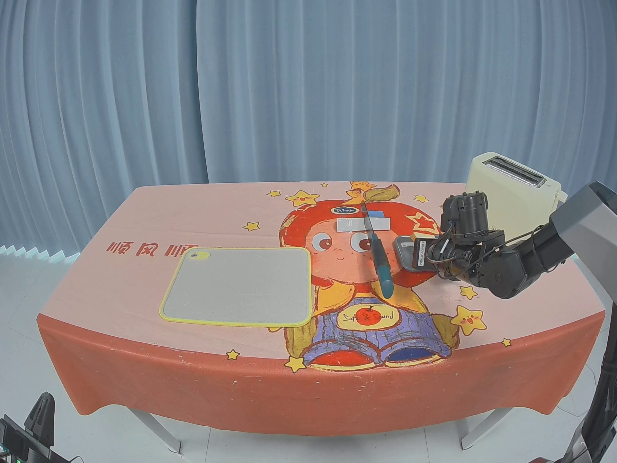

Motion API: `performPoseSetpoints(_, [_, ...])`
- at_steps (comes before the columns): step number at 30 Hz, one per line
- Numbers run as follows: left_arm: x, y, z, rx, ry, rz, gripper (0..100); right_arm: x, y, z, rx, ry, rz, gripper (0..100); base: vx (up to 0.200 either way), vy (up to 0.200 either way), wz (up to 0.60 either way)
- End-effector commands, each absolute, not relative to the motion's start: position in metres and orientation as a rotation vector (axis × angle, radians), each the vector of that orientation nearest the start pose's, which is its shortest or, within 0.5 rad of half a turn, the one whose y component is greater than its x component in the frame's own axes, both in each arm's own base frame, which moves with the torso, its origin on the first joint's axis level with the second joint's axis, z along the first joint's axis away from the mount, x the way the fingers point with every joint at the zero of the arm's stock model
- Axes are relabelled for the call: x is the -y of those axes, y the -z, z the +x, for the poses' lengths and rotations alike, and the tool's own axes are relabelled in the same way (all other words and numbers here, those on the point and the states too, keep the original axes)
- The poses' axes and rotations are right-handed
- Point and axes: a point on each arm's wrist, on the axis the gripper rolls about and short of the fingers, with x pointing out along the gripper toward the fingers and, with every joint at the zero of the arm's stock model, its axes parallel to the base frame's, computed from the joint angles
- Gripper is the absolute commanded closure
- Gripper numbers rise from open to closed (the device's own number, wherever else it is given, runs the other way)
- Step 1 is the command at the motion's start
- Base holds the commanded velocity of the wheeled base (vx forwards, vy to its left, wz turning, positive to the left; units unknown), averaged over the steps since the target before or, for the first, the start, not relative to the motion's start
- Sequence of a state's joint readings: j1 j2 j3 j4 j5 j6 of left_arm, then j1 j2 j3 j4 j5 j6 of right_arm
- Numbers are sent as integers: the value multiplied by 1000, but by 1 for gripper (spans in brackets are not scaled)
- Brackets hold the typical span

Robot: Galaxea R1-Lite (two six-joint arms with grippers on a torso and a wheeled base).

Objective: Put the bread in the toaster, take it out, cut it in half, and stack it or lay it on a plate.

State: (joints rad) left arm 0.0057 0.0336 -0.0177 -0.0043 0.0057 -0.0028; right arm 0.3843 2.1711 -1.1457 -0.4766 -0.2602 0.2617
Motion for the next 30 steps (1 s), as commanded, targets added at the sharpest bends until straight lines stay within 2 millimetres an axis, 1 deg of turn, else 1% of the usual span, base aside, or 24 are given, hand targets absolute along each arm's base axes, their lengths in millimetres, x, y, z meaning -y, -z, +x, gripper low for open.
performPoseSetpoints(1, [0, -77, -20, -31, -11, -3, 100, -149, -87, 383, -525, -53, 84, 100, 0, 0, 0])
performPoseSetpoints(2, [0, -77, -20, -31, -12, -3, 100, -149, -87, 383, -523, -53, 85, 100, 0, 0, 0])
performPoseSetpoints(3, [0, -77, -20, -31, -12, -3, 100, -150, -88, 383, -522, -55, 85, 0, 0, 0, 0])
performPoseSetpoints(11, [0, -77, -20, -31, -12, -3, 100, -150, -88, 382, -523, -56, 85, 0, 0, 0, 0])
performPoseSetpoints(17, [0, -77, -20, -29, -12, -3, 100, -149, -93, 379, -514, -54, 87, 0, 0, 0, 0])
performPoseSetpoints(24, [0, -77, -20, -31, -12, -3, 100, -145, -116, 369, -468, -54, 105, 0, 0, 0, 0])
performPoseSetpoints(25, [0, -77, -20, -31, -12, -3, 100, -145, -116, 369, -468, -54, 105, 0, 0, 0, 0])
performPoseSetpoints(30, [0, -77, -20, -31, -12, -3, 100, -136, -133, 347, -449, -51, 114, 0, 0, 0, 0])
